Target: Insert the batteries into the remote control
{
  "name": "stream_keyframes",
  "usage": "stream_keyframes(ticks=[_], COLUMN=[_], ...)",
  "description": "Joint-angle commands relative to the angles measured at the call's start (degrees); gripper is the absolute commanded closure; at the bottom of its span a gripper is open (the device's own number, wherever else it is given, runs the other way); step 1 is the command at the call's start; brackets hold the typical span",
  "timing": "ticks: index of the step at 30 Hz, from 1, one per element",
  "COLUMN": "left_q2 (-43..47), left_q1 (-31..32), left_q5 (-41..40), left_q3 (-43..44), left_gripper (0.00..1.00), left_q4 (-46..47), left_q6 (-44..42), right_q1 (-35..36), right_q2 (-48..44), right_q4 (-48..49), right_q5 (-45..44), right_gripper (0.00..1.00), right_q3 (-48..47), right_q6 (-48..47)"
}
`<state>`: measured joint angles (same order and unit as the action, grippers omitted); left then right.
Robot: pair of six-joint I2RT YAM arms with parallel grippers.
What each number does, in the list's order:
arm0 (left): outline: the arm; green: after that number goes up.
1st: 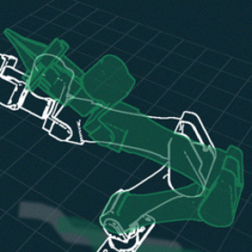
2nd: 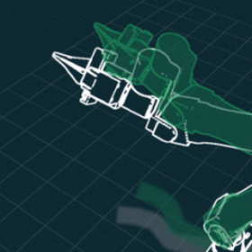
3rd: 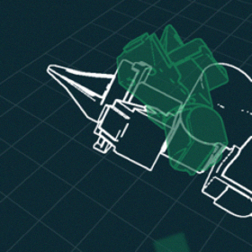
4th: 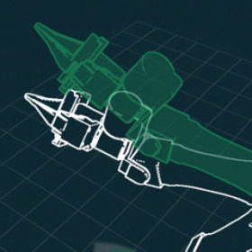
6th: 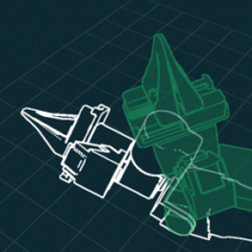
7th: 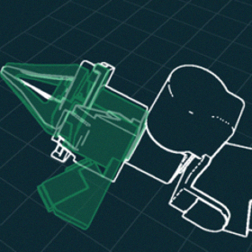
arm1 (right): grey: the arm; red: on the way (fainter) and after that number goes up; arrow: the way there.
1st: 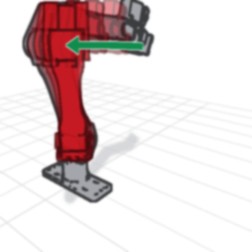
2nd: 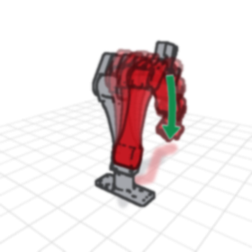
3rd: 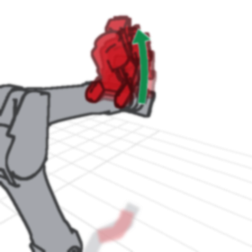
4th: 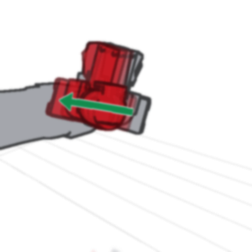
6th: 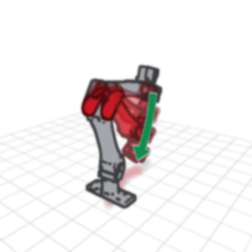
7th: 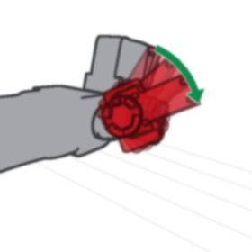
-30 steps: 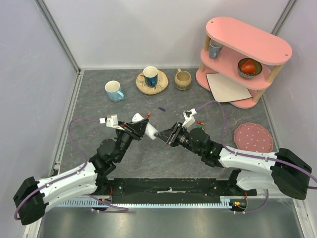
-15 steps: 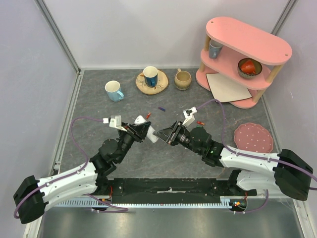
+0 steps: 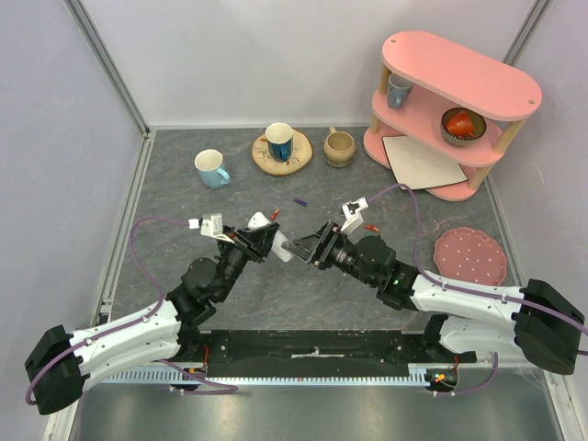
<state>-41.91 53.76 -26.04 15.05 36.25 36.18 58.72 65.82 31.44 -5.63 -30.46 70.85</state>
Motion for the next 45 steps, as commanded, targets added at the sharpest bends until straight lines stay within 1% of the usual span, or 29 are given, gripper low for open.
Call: stream_keyframes(ticks=[1, 3, 6, 16, 28, 45], left_q2=[0.2, 0.0, 0.0, -0.9, -0.7, -0.9], left_q1=[0.3, 0.3, 0.2, 0.3, 0.3, 0.2], left_q5=[-2.1, -2.3, -2.7, -3.0, -0.6, 1.4], left_q3=[2.4, 2.4, 2.6, 4.0, 3.3, 1.7], left_gripper=[0.98, 0.98, 0.98, 0.98, 0.98, 0.98], left_q4=[5.1, 5.3, 5.5, 6.9, 7.1, 9.0], left_q6=[-2.0, -2.4, -2.8, -4.1, -2.5, -1.3], right_q1=[0.1, 0.1, 0.1, 0.1, 0.1, -0.2], right_q2=[-2.0, -2.3, -2.8, -3.8, -1.8, -0.2], right_q4=[0.8, 0.6, 0.6, 0.0, 0.7, 1.6], right_q5=[-0.3, -0.2, 0.0, -0.2, -0.3, -0.8], right_gripper=[0.38, 0.41, 0.43, 0.44, 0.45, 0.46], right_q3=[0.4, 0.6, 1.2, 2.6, 0.0, -1.3], right_q6=[0.5, 0.5, 0.6, 1.1, 0.0, -0.4])
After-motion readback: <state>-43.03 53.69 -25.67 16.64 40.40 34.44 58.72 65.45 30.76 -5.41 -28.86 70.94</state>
